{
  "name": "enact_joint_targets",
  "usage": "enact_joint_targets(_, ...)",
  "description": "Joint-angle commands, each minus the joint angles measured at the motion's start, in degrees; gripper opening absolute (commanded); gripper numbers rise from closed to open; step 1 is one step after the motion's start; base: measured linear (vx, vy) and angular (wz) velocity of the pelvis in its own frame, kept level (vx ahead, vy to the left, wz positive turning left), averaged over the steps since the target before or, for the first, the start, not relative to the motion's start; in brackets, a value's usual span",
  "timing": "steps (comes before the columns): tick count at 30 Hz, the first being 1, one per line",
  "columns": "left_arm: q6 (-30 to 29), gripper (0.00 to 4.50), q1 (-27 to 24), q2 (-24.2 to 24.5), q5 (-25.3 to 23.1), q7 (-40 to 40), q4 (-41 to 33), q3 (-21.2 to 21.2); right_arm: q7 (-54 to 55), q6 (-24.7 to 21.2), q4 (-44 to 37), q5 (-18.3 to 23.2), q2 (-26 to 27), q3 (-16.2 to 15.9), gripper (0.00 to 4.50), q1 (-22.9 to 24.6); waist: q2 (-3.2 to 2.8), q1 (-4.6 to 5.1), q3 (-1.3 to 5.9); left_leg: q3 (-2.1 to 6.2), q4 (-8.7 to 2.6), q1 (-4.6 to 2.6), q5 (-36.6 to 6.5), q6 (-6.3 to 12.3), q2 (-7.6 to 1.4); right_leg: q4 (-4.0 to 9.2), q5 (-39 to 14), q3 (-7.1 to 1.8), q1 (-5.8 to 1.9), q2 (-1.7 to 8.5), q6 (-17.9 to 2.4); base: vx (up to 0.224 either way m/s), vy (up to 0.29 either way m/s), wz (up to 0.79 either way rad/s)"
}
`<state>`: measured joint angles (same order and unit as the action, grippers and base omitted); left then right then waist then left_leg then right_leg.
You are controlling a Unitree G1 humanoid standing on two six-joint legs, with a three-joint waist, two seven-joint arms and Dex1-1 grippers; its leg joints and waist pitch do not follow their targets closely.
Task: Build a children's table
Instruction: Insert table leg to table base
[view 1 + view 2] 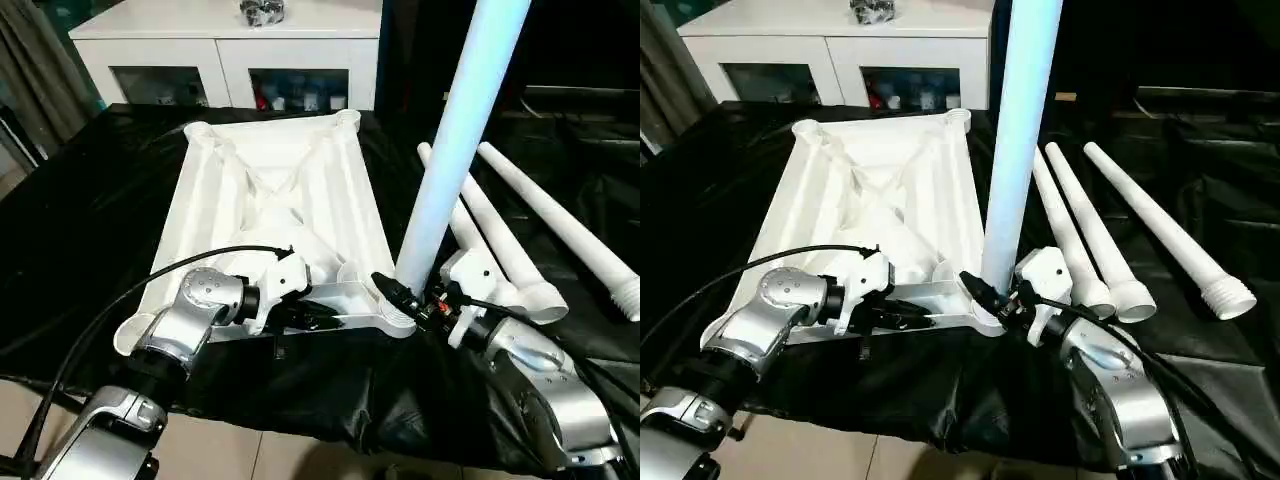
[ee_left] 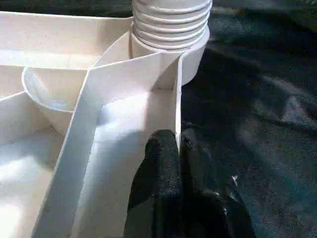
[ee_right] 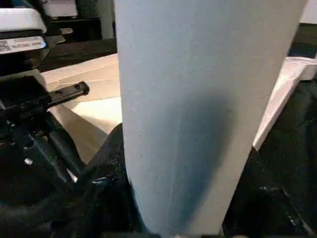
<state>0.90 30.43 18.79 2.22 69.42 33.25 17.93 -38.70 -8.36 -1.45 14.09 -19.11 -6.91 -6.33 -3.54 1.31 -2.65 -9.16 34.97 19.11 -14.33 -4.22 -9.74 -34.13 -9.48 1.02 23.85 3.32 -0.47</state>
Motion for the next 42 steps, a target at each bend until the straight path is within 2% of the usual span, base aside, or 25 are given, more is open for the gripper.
enact_joint_targets(1, 1.0, 0.00, 0.2, -0.1, 3.3, -0.4, -3.6, -3.6, -3.6, -1.2, 4.7, -0.1, -0.6, -3.3, 1.89, 1.1, 1.64, -0.35, 2.91, 0.38, -4.20, 1.63, -6.1, 5.72, -2.00, 4.31, -16.9, -1.95, -3.81, 3.72, -12.8, 0.000, 0.000, 0.00)
enact_joint_targets(5, 1.1, 0.00, 0.1, 0.9, 3.7, 0.9, -4.7, -3.5, -7.8, 0.3, 6.6, 0.4, -1.5, -3.9, 1.89, -0.2, 1.59, -0.31, 2.80, 0.35, -4.25, 1.50, -6.3, 5.85, -2.09, 4.32, -16.6, -1.93, -3.70, 3.68, -13.1, 0.000, 0.000, 0.00)
enact_joint_targets(9, 1.5, 0.00, 0.3, 2.5, 4.1, 3.7, -5.2, -3.1, -13.3, 2.8, 9.8, 0.1, -2.7, -5.3, 1.89, -2.3, 1.51, -0.28, 2.44, 0.31, -4.34, 1.40, -6.7, 6.19, -2.25, 4.23, -14.9, -1.95, -3.50, 3.70, -14.5, 0.000, 0.000, 0.00)
enact_joint_targets(10, 1.6, 0.00, 0.4, 2.9, 4.2, 4.2, -5.2, -3.1, -14.1, 3.2, 10.5, 0.0, -2.7, -5.5, 1.89, -2.8, 1.63, -0.23, 2.36, 0.36, -4.37, 1.59, -6.6, 6.26, -2.16, 4.14, -14.4, -1.93, -3.65, 3.73, -14.8, 0.000, 0.000, 0.00)
enact_joint_targets(13, 1.6, 0.00, 0.6, 4.1, 4.1, 5.5, -5.6, -2.8, -19.0, 6.3, 14.3, -1.2, -3.9, -7.0, 1.89, -4.7, 1.55, -0.23, 2.29, 0.33, -4.40, 1.36, -6.5, 6.39, -2.32, 4.03, -12.8, -1.90, -3.58, 3.72, -15.8, 0.000, 0.000, 0.00)
enact_joint_targets(17, 1.5, 0.00, 0.6, 4.6, 3.9, 5.6, -5.7, -2.9, -20.2, 8.0, 17.2, -2.1, -3.9, -7.5, 1.89, -6.2, 1.61, -0.26, 2.06, 0.29, -4.52, 1.35, -6.7, 6.54, -2.45, 3.95, -11.6, -1.92, -3.64, 3.77, -16.8, 0.000, 0.000, 0.00)
enact_joint_targets(20, 1.4, 0.00, 0.5, 4.9, 3.8, 5.0, -6.1, -3.3, -20.5, 9.6, 20.2, -2.7, -3.2, -7.0, 1.89, -7.9, 1.79, -0.18, 1.84, 0.29, -4.64, 1.35, -7.7, 6.17, -2.45, 4.10, -13.3, -1.92, -3.60, 3.84, -16.9, 0.000, 0.000, 0.00)
enact_joint_targets(21, 1.0, 0.00, 0.1, 4.9, 4.3, 3.9, -7.0, -4.1, -18.6, 9.6, 22.3, -2.5, -1.9, -5.7, 1.89, -9.4, 1.57, -0.22, 1.71, 0.32, -4.72, 1.31, -8.2, 5.94, -2.45, 4.19, -14.3, -1.92, -3.53, 3.88, -16.7, 0.000, 0.000, 0.00)
enact_joint_targets(22, 1.0, 0.00, 0.1, 4.9, 4.3, 3.9, -7.0, -4.1, -18.6, 9.6, 22.3, -2.5, -1.9, -5.7, 1.89, -9.4, 1.65, -0.04, 1.72, 0.36, -4.78, 1.39, -8.7, 5.62, -2.44, 4.18, -15.0, -1.89, -3.59, 3.88, -16.7, 0.000, 0.000, 0.00)
enact_joint_targets(23, 0.6, 0.00, -0.2, 4.8, 4.6, 3.4, -7.6, -4.6, -17.0, 9.4, 23.3, -2.4, -1.1, -4.9, 1.89, -10.2, 1.77, 0.10, 1.62, 0.49, -4.93, 1.54, -9.3, 5.06, -2.35, 4.36, -16.9, -1.81, -3.72, 3.84, -15.8, 0.000, 0.000, 0.00)
enact_joint_targets(25, -0.2, 0.00, -0.4, 4.6, 4.9, 1.6, -8.9, -5.5, -14.6, 8.4, 24.8, -0.7, 0.5, -2.9, 1.89, -11.6, 1.55, 0.28, 1.49, 0.47, -5.01, 1.15, -10.4, 4.14, -2.48, 4.60, -19.7, -1.93, -3.29, 3.88, -15.2, 0.000, 0.000, 0.00)
enact_joint_targets(26, -0.7, 0.00, -0.6, 4.2, 5.0, -0.3, -10.2, -6.2, -13.0, 7.9, 25.9, 0.7, 1.8, -1.1, 1.89, -12.7, 1.62, 0.51, 1.50, 0.60, -5.09, 1.31, -10.1, 3.77, -2.56, 4.48, -19.3, -1.92, -3.42, 3.94, -15.4, 0.000, 0.000, 0.00)
enact_joint_targets(28, -2.1, 0.00, -0.9, 3.9, 5.1, -2.0, -11.7, -6.9, -11.9, 7.6, 26.4, 1.3, 2.6, -0.3, 1.89, -13.3, 1.58, 0.53, 1.49, 0.53, -5.02, 1.20, -9.6, 3.80, -2.49, 4.50, -18.4, -1.88, -3.28, 3.78, -15.6, 0.000, 0.000, 0.00)
enact_joint_targets(31, -4.8, 0.00, -1.9, 2.9, 4.5, -7.4, -15.4, -8.2, -6.6, 8.1, 29.8, 0.7, 4.8, 1.5, 1.89, -15.2, 1.58, 0.56, 1.70, 0.36, -4.71, 1.44, -5.7, 4.51, -2.43, 3.90, -12.0, -1.89, -3.55, 3.76, -17.6, 0.000, 0.000, 0.00)
enact_joint_targets(32, -6.4, 0.00, -2.9, 2.4, 3.5, -9.8, -17.9, -8.2, -3.4, 8.4, 31.8, -0.5, 5.8, 1.8, 1.89, -16.3, 1.38, 0.51, 1.82, 0.40, -4.59, 1.44, -4.7, 4.68, -2.51, 3.65, -10.2, -1.92, -3.62, 3.84, -18.0, 0.000, 0.000, 0.00)
enact_joint_targets(33, -6.4, 0.00, -2.9, 2.4, 3.5, -9.8, -17.9, -8.2, -3.4, 8.4, 31.8, -0.5, 5.8, 1.8, 1.89, -16.3, 1.37, 0.61, 2.00, 0.43, -4.43, 1.78, -2.0, 5.26, -2.51, 3.18, -5.9, -1.86, -3.86, 3.87, -19.0, 0.000, 0.000, 0.00)
enact_joint_targets(34, -7.5, 0.00, -3.7, 2.1, 2.8, -11.4, -19.7, -8.2, -1.3, 8.6, 33.1, -1.3, 6.4, 1.9, 1.89, -17.0, 1.33, 0.57, 2.13, 0.35, -4.33, 1.72, -1.1, 5.70, -2.38, 3.04, -4.0, -1.80, -3.85, 3.65, -19.2, 0.000, 0.000, 0.00)
enact_joint_targets(35, -9.4, 0.00, -5.0, 0.8, 2.2, -14.0, -23.0, -8.0, 1.4, 8.9, 34.8, -2.4, 7.5, 2.0, 1.89, -18.0, 1.26, 0.58, 2.39, 0.32, -3.99, 1.82, 1.4, 6.81, -2.28, 2.47, 0.9, -1.86, -4.00, 3.68, -20.0, 0.000, 0.000, 0.00)
enact_joint_targets(36, -11.5, 0.00, -6.2, -1.0, 1.9, -16.5, -26.0, -7.5, 4.4, 9.1, 36.3, -3.7, 8.5, 2.1, 1.89, -19.1, 1.51, 0.68, 2.58, 0.30, -3.72, 2.07, 4.3, 8.21, -2.26, 2.06, 5.6, -1.81, -4.06, 3.68, -20.8, 0.000, 0.000, 0.00)
enact_joint_targets(37, -12.6, 0.00, -7.1, -2.9, 1.6, -18.6, -28.1, -6.9, 6.4, 9.1, 37.3, -4.3, 9.4, 2.1, 1.89, -19.9, 1.53, 0.80, 2.46, 0.23, -3.61, 2.17, 5.7, 9.57, -2.30, 1.92, 7.7, -1.75, -3.98, 3.67, -21.4, 0.000, 0.000, 0.00)
enact_joint_targets(38, -13.9, 0.00, -8.1, -5.1, 1.2, -21.0, -30.5, -6.0, 8.7, 9.0, 38.3, -5.1, 10.3, 2.2, 1.89, -20.8, 1.58, 0.88, 2.43, 0.18, -3.58, 2.15, 6.0, 10.30, -2.49, 1.89, 7.8, -1.73, -4.01, 3.86, -22.0, 0.000, 0.000, 0.00)
enact_joint_targets(39, -13.9, 0.00, -8.1, -5.1, 1.2, -21.0, -30.5, -6.0, 8.7, 9.0, 38.3, -5.1, 10.3, 2.2, 1.89, -20.8, 1.57, 0.81, 2.31, 0.12, -3.55, 2.07, 5.6, 10.66, -2.40, 2.13, 6.8, -1.64, -3.86, 3.74, -22.0, 0.000, 0.000, 0.00)
enact_joint_targets(40, -14.5, 0.00, -8.6, -7.8, 0.3, -23.8, -31.3, -4.8, 10.0, 8.7, 38.5, -5.5, 11.2, 2.0, 1.89, -21.3, 1.56, 0.67, 2.36, 0.04, -3.50, 1.88, 5.2, 10.98, -2.36, 2.22, 5.9, -1.64, -3.82, 3.72, -21.9, 0.000, 0.000, 0.00)
enact_joint_targets(41, -15.0, 0.00, -9.1, -10.9, -0.3, -27.0, -31.9, -3.5, 10.8, 8.3, 38.3, -5.5, 12.0, 1.9, 1.89, -21.7, 1.91, 0.71, 2.30, -0.12, -3.50, 1.89, 4.1, 11.38, -2.56, 2.30, 4.2, -1.76, -3.75, 3.74, -22.1, 0.000, 0.000, 0.00)
enact_joint_targets(42, -15.4, 0.00, -9.2, -12.5, -0.8, -29.1, -31.7, -2.9, 11.2, 8.1, 38.0, -5.5, 12.4, 1.7, 1.89, -21.7, 1.87, 0.29, 2.15, -0.27, -3.51, 1.72, 2.5, 11.39, -2.56, 2.79, 1.3, -1.76, -3.62, 3.71, -21.7, 0.000, 0.000, 0.00)
